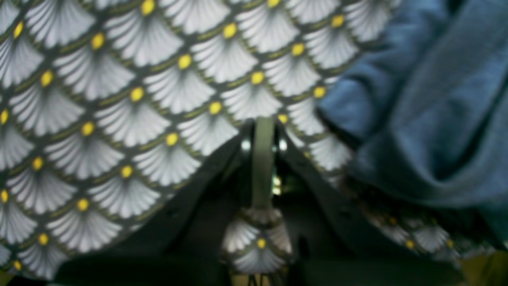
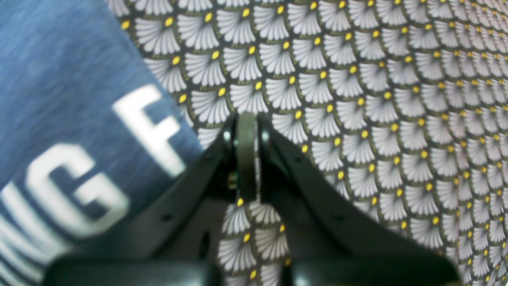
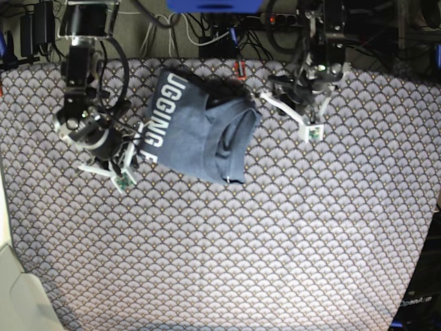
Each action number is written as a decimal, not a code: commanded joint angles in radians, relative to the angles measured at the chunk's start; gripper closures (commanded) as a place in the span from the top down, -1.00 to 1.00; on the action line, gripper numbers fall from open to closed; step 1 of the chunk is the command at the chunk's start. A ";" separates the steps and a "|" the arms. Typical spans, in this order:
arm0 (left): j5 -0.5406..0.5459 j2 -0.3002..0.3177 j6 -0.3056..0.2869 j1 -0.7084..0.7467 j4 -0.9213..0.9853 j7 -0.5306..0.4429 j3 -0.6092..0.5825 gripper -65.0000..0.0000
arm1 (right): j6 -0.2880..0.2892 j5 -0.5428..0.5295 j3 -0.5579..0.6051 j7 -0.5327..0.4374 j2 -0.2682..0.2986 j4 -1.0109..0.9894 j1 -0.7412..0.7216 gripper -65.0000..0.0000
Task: Fold the T-shirt properly
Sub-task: 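Hold the shirt with both grippers and rotate it on the table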
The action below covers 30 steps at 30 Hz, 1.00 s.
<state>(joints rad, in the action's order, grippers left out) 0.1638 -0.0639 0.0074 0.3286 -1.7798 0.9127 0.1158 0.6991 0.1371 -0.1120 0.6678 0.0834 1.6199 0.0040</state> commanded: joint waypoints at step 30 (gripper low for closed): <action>0.006 -0.075 -0.001 -0.299 0.229 -0.034 -0.118 -0.99 | -0.001 -0.009 0.105 -0.018 -0.017 0.026 0.161 -1.00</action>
<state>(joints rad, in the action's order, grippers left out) 0.1604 -0.1291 0.0074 0.0467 -1.5368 0.8974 -0.0006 0.6758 0.1413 -0.0120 0.6502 0.0692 1.6321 0.1631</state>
